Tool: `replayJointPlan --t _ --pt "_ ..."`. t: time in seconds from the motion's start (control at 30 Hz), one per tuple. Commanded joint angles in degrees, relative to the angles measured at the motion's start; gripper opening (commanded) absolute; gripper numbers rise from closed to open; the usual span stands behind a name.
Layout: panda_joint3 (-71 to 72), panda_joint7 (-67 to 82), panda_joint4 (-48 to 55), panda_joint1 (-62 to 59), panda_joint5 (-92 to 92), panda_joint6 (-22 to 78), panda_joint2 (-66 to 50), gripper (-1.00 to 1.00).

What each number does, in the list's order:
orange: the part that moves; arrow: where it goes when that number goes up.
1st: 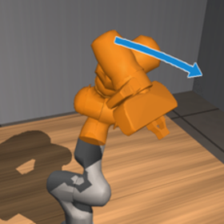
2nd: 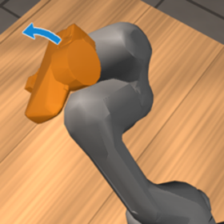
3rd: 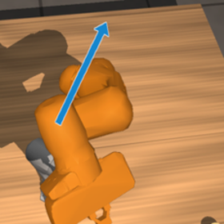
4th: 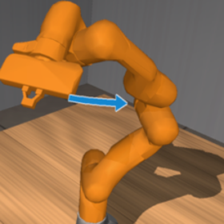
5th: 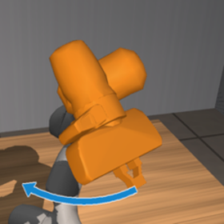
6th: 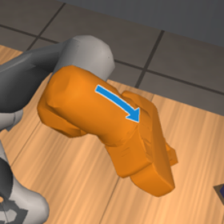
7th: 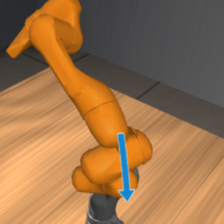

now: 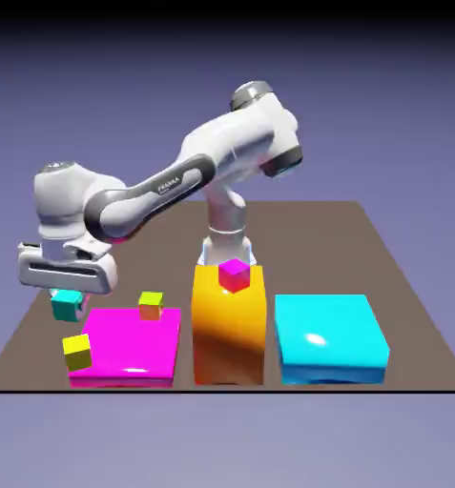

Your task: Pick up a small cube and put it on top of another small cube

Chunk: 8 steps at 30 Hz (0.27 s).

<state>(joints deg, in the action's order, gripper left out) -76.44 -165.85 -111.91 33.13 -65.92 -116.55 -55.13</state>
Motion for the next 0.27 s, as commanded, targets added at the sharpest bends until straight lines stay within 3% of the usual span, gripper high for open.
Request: replayJointPlan --t 0.0,0.1,0.13,0.23 --pt "2.1 0.1 0.0 -1.1 -0.2 -1.7 0.2 -1.0" --pt "7.7 0.4 0.1 -4.0 -0.7 -6.3 0.9 -1.0" --pt "7.7 0.4 0.1 -4.0 -0.7 -6.3 0.9 1.0" --pt "3.6 0.2 0.0 -1.9 -0.4 -2.9 0.4 1.0"
